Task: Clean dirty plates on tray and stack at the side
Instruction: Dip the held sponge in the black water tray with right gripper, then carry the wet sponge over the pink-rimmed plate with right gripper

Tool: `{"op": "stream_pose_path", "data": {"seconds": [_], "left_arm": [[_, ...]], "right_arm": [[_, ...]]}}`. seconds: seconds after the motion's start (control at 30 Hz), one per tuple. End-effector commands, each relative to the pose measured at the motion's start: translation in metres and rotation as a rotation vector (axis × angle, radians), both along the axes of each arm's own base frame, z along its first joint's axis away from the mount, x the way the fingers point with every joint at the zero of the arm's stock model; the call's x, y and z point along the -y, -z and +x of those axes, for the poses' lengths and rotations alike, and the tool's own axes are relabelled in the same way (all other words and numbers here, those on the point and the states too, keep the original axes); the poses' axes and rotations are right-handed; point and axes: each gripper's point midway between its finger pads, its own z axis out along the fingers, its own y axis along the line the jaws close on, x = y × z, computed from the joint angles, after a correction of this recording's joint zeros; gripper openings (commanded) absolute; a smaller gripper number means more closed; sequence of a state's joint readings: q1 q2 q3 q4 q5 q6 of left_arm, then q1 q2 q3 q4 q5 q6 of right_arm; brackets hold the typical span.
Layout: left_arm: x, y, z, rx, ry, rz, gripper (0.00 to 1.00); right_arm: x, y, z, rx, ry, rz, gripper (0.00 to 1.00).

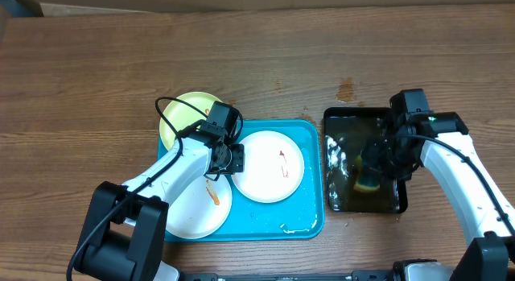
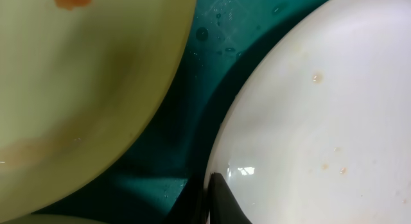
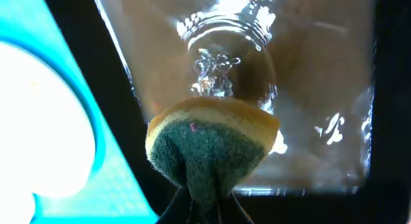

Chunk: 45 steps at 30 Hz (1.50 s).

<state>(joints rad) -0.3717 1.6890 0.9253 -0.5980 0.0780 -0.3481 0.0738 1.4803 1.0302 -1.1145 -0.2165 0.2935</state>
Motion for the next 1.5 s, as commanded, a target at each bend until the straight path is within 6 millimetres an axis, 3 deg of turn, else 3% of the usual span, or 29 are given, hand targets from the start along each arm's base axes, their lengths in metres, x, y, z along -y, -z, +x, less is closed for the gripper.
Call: {"op": "stream_pose_path", "data": {"seconds": [0.0,0.23,0.3,0.37,0.6,0.87,1.0,1.1,1.2,1.37,1.47], "left_arm": [[-0.002,0.005,-0.004,-0.017,-0.006,0.013,0.04],[-0.002,0.005,-0.004,-0.014,-0.006,0.011,0.04],[-0.002,0.005,-0.004,-0.014,-0.006,0.012,0.04],[-0.002,0.005,-0.004,-0.014,-0.006,0.011,0.04],[-0.002,0.005,-0.003,-0.013,-0.006,0.011,0.04],[-0.002,0.005,-0.003,-0.013,-0.006,0.011,0.04],[-0.002,0.005,-0.003,-0.011,-0.006,0.010,0.04],[-0.002,0.005,-0.003,-0.010,-0.006,0.010,0.04],[-0.002,0.005,-0.003,-0.010,-0.006,0.010,0.04],[-0.001,0.005,-0.003,-0.011,-0.005,0.010,0.04],[-0.002,0.005,-0.003,-0.011,-0.006,0.010,0.04]], "right_arm": [[0.014,-0.002,0.002,0.009,0.037,-0.089,0.04],[0.013,-0.002,-0.002,-0.003,0.007,-0.083,0.04],[0.004,-0.006,-0.014,-0.059,0.010,-0.040,0.04],[0.011,-0.004,0.000,0.008,-0.009,-0.095,0.04],[-0.004,-0.007,0.001,0.004,-0.020,-0.015,0.04],[-0.005,-0.008,0.006,0.028,-0.035,-0.009,0.04],[-0.056,-0.035,0.024,0.153,-0.178,0.284,0.04],[-0.079,-0.046,0.036,0.231,-0.237,0.328,0.04],[-0.101,-0.043,0.042,0.288,-0.318,0.267,0.04],[-0.122,-0.020,0.051,0.395,-0.437,-0.068,0.04],[-0.138,-0.008,0.052,0.432,-0.502,-0.174,0.04]]}}
